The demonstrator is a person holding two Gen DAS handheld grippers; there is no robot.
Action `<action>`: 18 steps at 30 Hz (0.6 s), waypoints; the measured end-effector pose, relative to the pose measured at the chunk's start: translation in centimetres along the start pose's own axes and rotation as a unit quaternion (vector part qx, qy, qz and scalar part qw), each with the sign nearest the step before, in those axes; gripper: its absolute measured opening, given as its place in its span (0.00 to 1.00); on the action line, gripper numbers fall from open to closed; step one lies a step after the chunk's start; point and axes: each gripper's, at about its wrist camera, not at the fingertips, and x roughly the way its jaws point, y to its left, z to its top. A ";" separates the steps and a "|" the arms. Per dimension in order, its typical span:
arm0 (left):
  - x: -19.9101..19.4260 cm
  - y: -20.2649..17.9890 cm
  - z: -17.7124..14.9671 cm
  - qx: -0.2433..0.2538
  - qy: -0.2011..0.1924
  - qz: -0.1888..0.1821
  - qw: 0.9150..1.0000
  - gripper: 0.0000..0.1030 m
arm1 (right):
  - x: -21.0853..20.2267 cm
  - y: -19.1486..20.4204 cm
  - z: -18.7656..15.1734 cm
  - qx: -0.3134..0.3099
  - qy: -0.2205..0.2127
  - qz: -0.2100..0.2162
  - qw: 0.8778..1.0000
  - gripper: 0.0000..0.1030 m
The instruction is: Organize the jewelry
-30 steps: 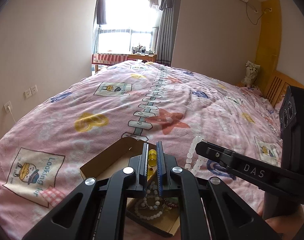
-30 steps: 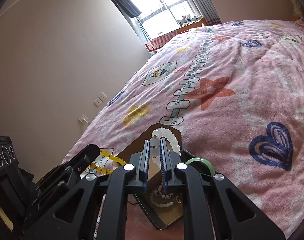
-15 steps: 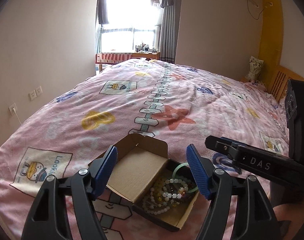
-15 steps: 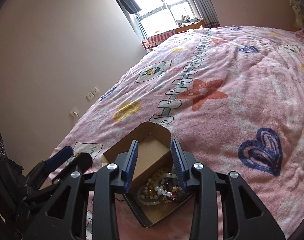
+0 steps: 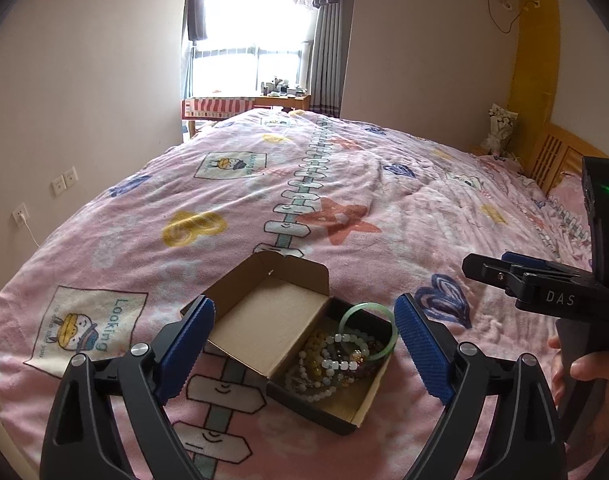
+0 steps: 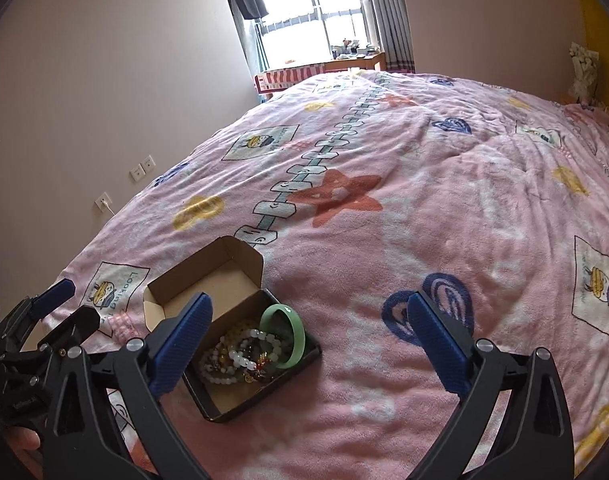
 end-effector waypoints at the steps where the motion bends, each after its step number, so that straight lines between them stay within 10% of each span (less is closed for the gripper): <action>1: 0.1 0.1 -0.1 -0.007 0.007 -0.003 1.000 0.87 | 0.0 0.1 -0.2 -0.006 0.006 0.000 1.000 0.93; 6: 0.4 0.7 -0.3 -0.038 0.026 -0.045 0.998 0.87 | -0.5 0.5 -1.1 -0.045 0.022 -0.018 0.999 0.93; 11: -0.3 0.2 -0.4 -0.022 0.009 0.046 0.999 0.87 | -1.5 -0.4 -1.5 -0.040 0.020 -0.014 0.999 0.93; 18: -0.4 -0.4 -0.4 -0.004 0.014 0.042 0.999 0.87 | -1.9 -0.7 -2.0 -0.035 0.020 -0.010 0.999 0.93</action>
